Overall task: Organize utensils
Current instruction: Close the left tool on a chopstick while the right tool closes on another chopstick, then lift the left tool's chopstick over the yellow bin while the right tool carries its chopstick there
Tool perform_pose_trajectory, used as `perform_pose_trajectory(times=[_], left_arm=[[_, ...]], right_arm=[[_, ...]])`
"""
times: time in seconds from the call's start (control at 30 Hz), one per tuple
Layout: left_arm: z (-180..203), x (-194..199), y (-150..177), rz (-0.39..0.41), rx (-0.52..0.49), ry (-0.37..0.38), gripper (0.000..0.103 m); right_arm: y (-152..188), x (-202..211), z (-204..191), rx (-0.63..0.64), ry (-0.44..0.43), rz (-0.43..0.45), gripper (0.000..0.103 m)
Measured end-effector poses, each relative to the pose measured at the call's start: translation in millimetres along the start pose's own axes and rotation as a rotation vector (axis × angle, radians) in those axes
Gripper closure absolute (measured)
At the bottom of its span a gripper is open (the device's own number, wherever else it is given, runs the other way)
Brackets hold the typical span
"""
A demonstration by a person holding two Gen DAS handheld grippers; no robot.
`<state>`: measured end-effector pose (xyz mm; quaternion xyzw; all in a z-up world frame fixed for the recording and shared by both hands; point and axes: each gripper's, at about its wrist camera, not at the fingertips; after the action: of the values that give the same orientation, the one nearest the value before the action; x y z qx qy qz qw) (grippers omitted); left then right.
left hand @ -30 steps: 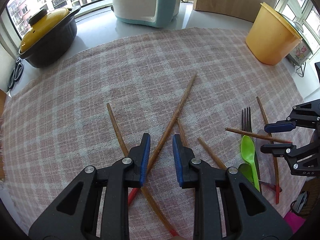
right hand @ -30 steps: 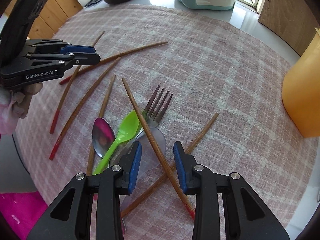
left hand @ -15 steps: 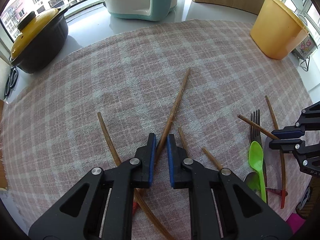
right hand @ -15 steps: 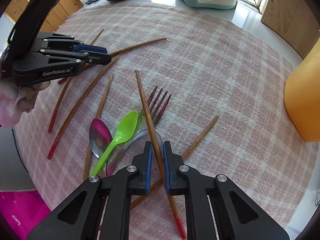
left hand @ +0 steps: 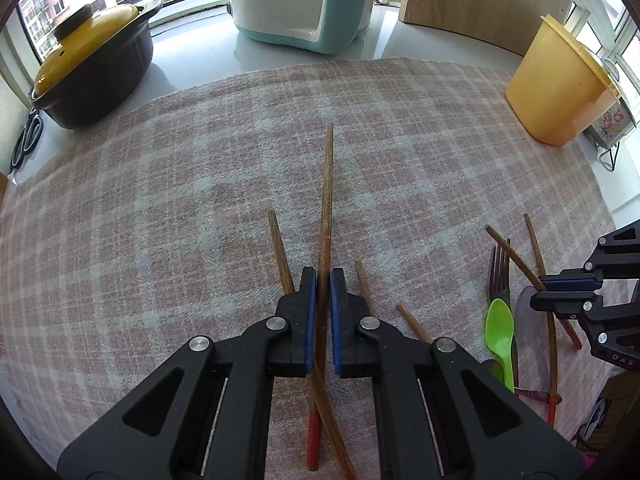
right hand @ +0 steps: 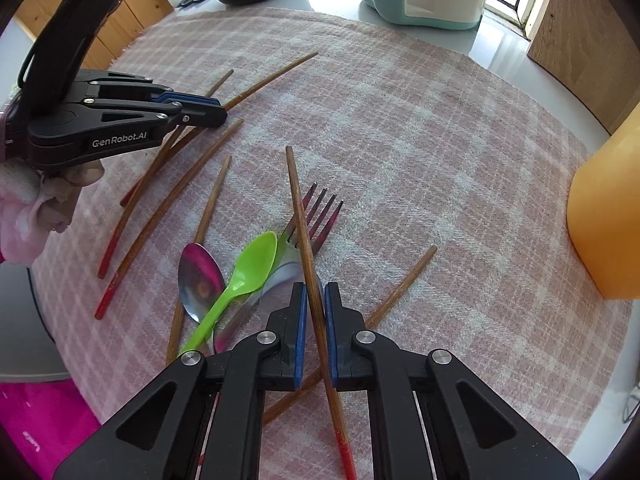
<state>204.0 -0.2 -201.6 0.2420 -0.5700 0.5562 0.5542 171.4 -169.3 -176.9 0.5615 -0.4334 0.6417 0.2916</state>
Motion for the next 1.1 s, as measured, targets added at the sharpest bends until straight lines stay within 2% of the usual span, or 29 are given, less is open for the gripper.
perform_pose_trajectory(times=[0.4, 0.73, 1.1], left_arm=[[2.7, 50.4, 9.0, 0.108, 0.041, 0.038, 0.099], [25.0, 80.4, -2.6, 0.211, 0.043, 0.078, 0.099], [66.5, 102.0, -21.6, 0.332, 0.028, 0.148, 0.099]], right_arm=[[21.2, 37.8, 13.9, -0.072, 0.001, 0.105, 0.098], [46.1, 85.3, 42.2, -0.18, 0.036, 0.228, 0.098], [54.7, 129.4, 78.4, -0.284, 0.108, 0.352, 0.098]])
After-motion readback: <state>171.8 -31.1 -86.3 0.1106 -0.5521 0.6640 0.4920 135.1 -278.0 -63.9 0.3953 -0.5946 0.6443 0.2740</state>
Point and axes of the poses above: each gripper's, at about its wrist camera, not at the fingertips, and x roughly against the way its jaws point, z to its right, y to its underside, and after that the axes turned 9 degrees about y, right-handed
